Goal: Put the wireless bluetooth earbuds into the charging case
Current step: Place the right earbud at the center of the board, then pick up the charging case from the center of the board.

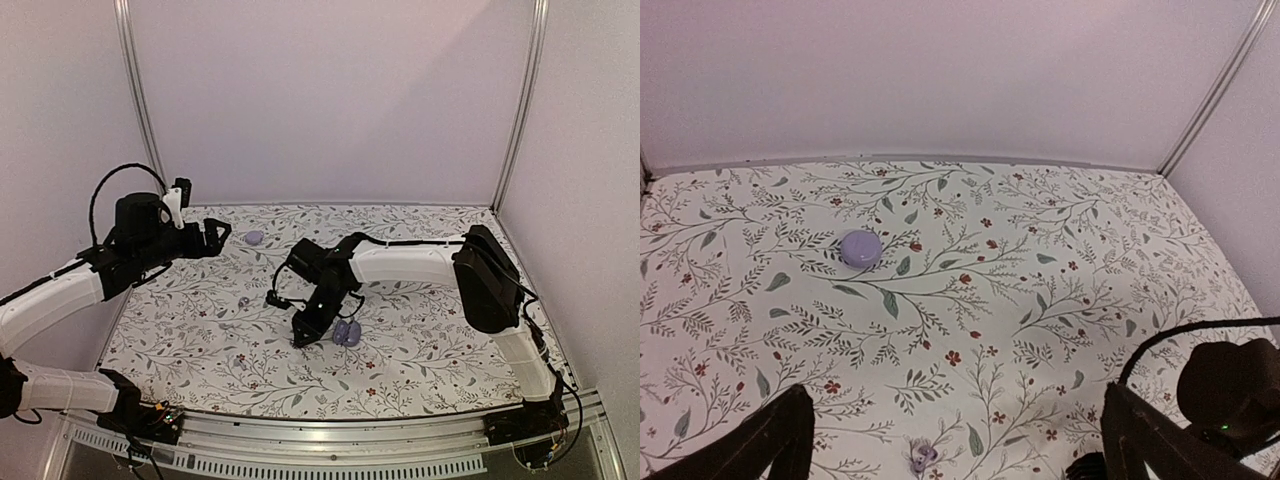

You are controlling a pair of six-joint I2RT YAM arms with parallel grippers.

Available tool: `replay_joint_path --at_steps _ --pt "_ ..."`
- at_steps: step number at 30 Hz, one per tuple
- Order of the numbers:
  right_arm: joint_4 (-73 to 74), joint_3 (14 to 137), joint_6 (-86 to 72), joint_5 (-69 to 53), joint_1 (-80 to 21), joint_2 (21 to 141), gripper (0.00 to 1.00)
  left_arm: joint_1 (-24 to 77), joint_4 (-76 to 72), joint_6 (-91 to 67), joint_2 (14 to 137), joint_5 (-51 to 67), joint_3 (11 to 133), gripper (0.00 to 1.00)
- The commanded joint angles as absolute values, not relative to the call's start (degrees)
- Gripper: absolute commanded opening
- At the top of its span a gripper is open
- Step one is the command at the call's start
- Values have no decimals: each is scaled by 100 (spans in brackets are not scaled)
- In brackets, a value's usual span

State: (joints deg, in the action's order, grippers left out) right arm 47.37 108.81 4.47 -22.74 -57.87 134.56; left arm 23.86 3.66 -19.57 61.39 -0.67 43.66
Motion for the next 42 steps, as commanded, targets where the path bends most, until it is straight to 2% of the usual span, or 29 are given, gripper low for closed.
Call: replay_joint_path --at_steps 1,11,15,17,21,23,31,35,37,39,42 --pt "4803 11039 475 -2290 -5818 13620 21 2313 246 -1937 6135 -44 4267 100" --pt "4748 11048 469 -2333 -5818 13570 30 2306 235 -1931 6143 -44 4271 100" --pt "4721 11048 470 -2391 -5818 13542 38 2311 245 -1925 6158 -44 4275 100" --pt "4685 11041 494 -2460 -5827 13491 48 2305 257 -1917 6161 -44 4288 100" --pt "4479 11001 464 -2443 -5825 13273 85 2299 255 -1932 6098 -107 4298 100" --pt "4353 10971 421 -2333 -5819 13090 98 2295 264 -1906 6051 -118 4307 100" --pt "3896 10485 180 -2485 -5533 12276 99 2285 -207 -1824 5863 258 4115 100" --pt "3105 9580 21 -2041 -5196 11383 99 2230 -1184 -2118 5396 504 3593 100" --pt "2365 8696 -248 -1890 -4900 10745 99 2185 -1728 -2411 5135 592 3259 100" --pt "1653 7995 -560 -1975 -4497 10041 99 2097 -1913 -2447 5141 1164 3153 100" --pt "1018 7317 -1095 -2534 -3733 9528 99 2104 -1476 -2300 5986 2286 3663 100"
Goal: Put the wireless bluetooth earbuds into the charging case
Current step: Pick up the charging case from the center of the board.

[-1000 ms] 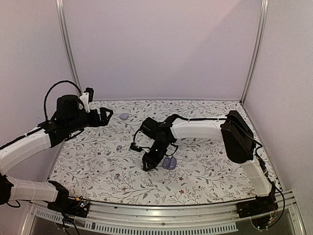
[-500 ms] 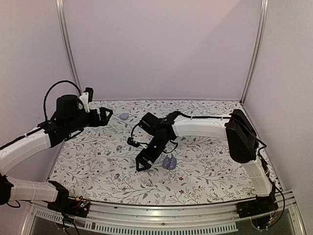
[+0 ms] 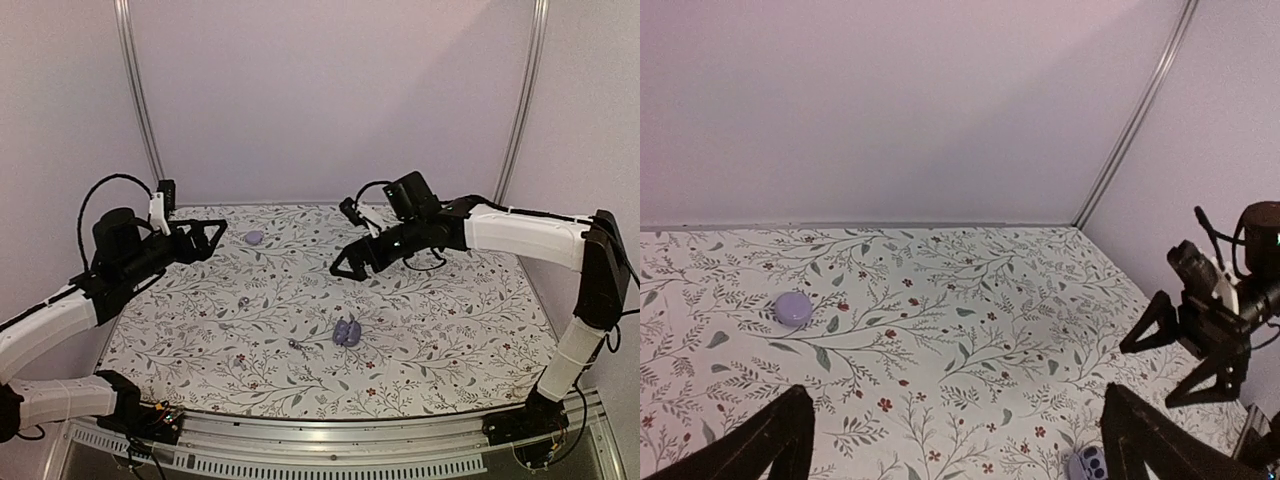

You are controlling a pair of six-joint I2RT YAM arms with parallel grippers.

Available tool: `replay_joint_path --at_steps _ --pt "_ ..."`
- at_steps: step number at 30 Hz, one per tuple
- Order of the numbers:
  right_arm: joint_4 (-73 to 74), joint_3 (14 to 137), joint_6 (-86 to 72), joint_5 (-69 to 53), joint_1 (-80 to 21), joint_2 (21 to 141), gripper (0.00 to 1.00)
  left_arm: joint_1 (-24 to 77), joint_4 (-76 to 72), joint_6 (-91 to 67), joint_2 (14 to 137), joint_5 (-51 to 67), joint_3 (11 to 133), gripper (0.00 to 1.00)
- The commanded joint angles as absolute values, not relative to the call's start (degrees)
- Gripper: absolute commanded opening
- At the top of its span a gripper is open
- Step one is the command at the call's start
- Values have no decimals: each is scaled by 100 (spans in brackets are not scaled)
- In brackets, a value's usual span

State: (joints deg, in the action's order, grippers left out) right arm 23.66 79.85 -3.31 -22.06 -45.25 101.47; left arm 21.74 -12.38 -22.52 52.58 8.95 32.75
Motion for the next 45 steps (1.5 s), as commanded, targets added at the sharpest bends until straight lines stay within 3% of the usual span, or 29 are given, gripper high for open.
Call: replay_joint_path --at_steps 1,3,7,10,15,22,30,40,45 --pt "830 7115 -1260 -2673 -3490 9315 99 2169 -1234 -2245 6419 2659 3963 100" --pt "470 6710 -1487 -2650 -3126 8996 99 2471 -696 -2036 7189 2996 4599 100" --pt "508 6407 -1172 -1093 -3059 8299 99 3128 -233 -1858 8146 2857 5093 96" --pt "440 6184 -1097 -410 -3050 7952 99 3363 80 -1894 8700 3044 5378 88" --pt "512 5912 -1144 -817 -2912 7668 99 3919 1085 -1609 9624 2907 6060 63" --pt "492 5541 -1311 -1359 -2815 7545 99 4250 1418 -1560 10373 2831 6453 47" --pt "499 5515 -1441 -1802 -2795 7664 99 4568 1587 -1629 11104 3242 7085 42" --pt "534 5450 -1439 -1767 -2778 7526 99 4798 2254 -1519 11842 3086 7750 42" --pt "598 5468 -1375 -1814 -2751 7550 99 4900 2463 -1434 12140 2790 7905 36"
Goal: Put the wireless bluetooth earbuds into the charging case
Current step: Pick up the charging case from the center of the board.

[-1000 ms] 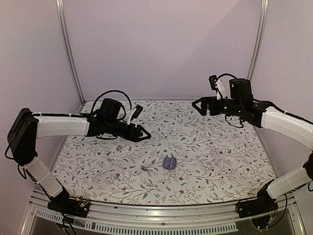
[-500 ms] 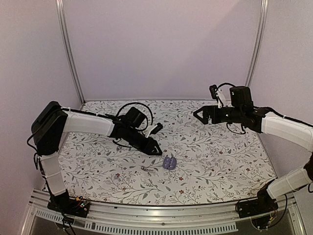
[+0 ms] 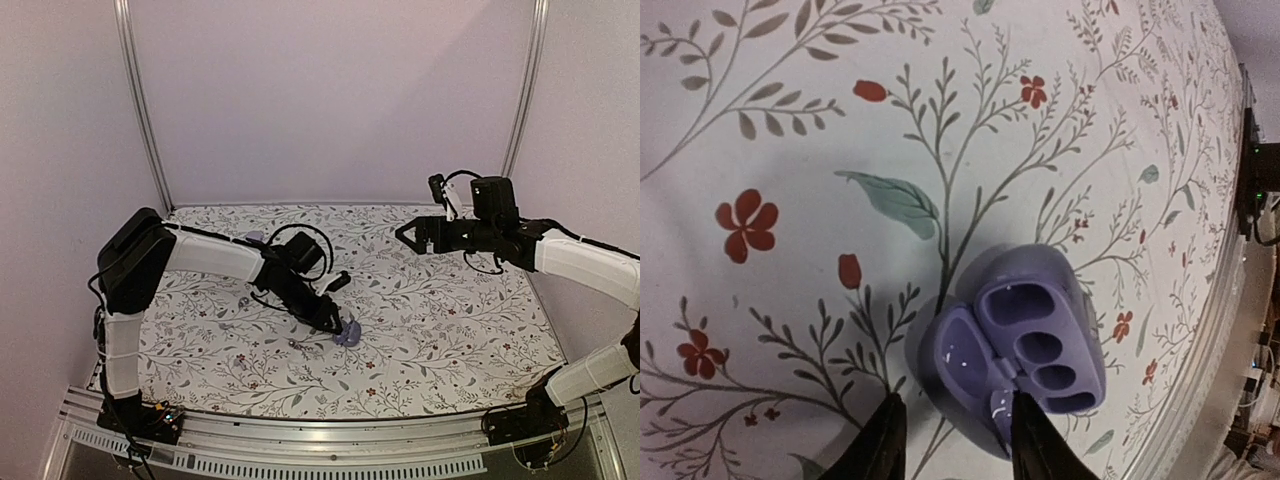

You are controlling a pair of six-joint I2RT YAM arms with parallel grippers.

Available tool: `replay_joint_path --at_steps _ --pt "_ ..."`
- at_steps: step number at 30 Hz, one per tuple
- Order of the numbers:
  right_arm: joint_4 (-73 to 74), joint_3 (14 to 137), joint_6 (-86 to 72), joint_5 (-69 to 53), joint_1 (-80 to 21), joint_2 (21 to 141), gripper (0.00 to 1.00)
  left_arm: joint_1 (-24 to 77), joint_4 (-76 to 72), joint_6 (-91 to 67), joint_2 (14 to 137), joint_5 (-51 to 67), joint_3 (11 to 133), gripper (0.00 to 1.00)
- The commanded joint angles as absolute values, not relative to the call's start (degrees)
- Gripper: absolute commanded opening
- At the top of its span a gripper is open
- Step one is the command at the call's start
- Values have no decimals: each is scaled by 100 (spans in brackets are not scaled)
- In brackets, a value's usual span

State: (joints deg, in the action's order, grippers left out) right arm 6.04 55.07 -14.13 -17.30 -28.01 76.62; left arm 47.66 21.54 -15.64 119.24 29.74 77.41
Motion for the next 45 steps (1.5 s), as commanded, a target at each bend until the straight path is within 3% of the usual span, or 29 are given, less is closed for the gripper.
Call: replay_joint_path --at_steps 1,15,26,35,45 --pt "598 5460 -1378 -1815 -2751 7550 99 4918 2453 -1441 12158 2796 7936 35" --pt "584 5353 -1379 -1871 -2747 7535 99 5183 2760 -1015 12593 2213 8722 26" --pt "691 5355 -1330 -1962 -2677 7593 99 5203 2729 -718 12241 1814 8846 9" --pt "738 5071 -1427 -2845 -2599 8060 99 5203 2642 -549 11975 1695 8926 3" --pt "734 5032 -1249 -3896 -2598 8491 73 5313 2402 -225 11447 1578 8748 0"
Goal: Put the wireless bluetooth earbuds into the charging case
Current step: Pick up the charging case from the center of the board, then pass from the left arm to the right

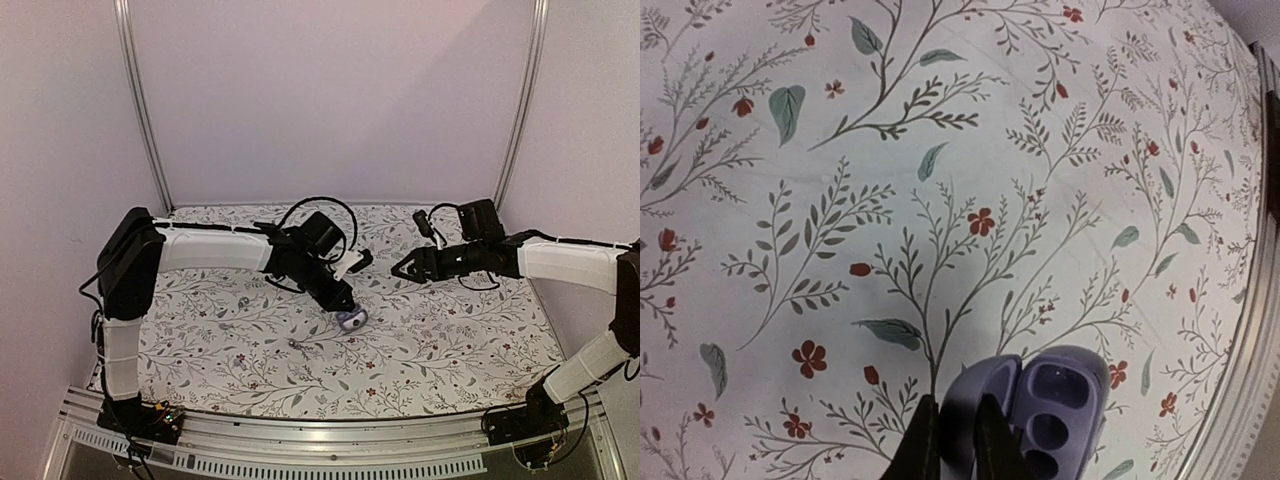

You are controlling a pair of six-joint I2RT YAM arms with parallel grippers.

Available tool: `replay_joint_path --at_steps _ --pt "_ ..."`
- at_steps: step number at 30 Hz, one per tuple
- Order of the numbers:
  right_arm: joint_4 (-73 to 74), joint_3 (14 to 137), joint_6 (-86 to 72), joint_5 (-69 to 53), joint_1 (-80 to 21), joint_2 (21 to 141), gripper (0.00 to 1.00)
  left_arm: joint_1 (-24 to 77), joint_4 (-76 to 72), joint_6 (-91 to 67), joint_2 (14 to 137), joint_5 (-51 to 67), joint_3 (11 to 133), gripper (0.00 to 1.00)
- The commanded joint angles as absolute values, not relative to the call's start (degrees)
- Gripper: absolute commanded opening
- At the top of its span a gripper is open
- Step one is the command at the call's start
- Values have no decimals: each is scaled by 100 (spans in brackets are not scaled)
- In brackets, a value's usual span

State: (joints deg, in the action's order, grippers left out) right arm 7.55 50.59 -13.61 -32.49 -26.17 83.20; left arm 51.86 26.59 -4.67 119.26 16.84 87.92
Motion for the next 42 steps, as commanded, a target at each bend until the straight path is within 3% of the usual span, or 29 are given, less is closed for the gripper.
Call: replay_joint_path --at_steps 1,14,17,21,42 --pt "712 5017 -1265 -4073 -2593 8532 72 5330 2331 -175 11350 1555 8705 0" --pt "-980 4159 -1284 -5535 -2674 7969 80 5495 2061 182 10442 1065 8709 0" --pt "-1138 4140 -1449 -5240 -2896 7805 86 5563 2200 215 10460 699 8866 0" --pt "-1305 4210 -1921 -4595 -3221 7679 86 5621 2338 173 10544 418 8990 0" --pt "-1193 5016 -2249 -4762 -3594 8651 60 5778 2514 130 10766 132 9184 0"
